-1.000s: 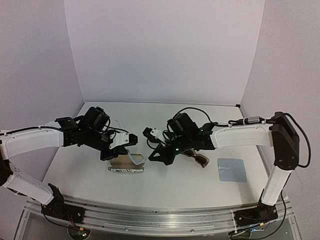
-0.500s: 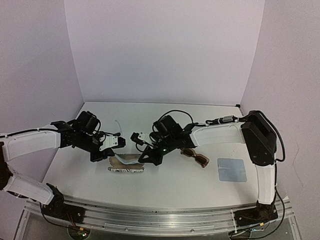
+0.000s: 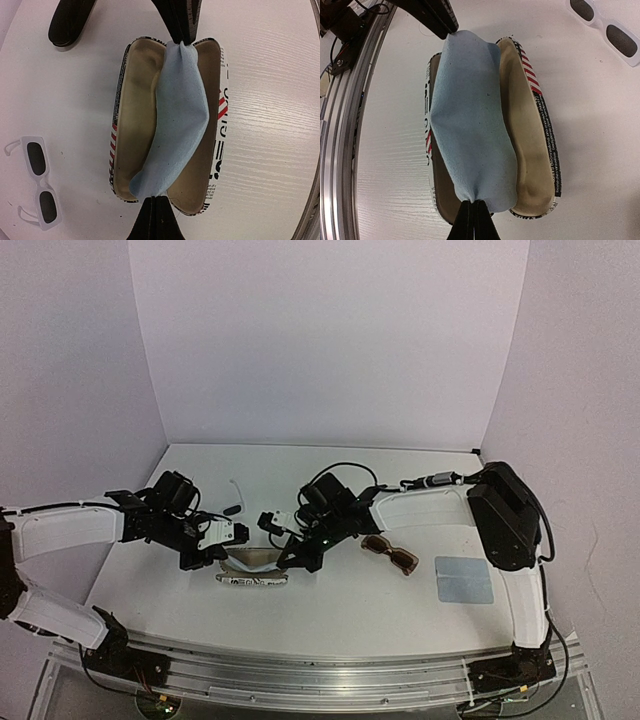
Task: Organize the sunglasses
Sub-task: Place the glasses cleaning cloth in the sunglasses case, then pick up the sunglasses from the center of the board, then fold the sunglasses.
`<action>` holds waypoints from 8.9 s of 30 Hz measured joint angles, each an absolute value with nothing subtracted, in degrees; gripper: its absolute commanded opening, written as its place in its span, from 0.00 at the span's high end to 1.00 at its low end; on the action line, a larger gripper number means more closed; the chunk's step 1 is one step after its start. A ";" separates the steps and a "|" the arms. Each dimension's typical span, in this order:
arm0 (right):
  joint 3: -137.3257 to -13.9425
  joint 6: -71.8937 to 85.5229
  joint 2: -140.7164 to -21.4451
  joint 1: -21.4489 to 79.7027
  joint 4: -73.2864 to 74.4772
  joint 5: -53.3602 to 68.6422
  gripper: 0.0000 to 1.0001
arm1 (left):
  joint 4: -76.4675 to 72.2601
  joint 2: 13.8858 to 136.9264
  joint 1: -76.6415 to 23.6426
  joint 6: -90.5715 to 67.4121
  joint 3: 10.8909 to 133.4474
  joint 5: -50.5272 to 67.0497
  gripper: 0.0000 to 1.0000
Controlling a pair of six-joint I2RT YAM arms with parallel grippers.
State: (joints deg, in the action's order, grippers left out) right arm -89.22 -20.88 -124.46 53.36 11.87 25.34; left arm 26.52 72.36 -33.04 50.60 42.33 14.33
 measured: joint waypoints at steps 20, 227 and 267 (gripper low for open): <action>-91.13 -22.92 -124.84 52.49 15.28 24.41 1.00 | 24.93 75.35 -31.22 52.91 40.41 18.08 1.00; -99.83 11.10 -119.09 53.56 4.64 -7.80 0.03 | 53.83 90.48 -35.00 67.46 82.88 20.71 1.00; -95.81 12.64 -118.70 48.84 12.22 3.25 0.14 | 50.97 88.31 -35.13 67.05 78.39 21.07 1.00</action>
State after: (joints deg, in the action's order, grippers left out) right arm -95.81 12.64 -118.70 48.84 12.22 3.25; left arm 50.97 88.31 -35.13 67.05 78.39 21.07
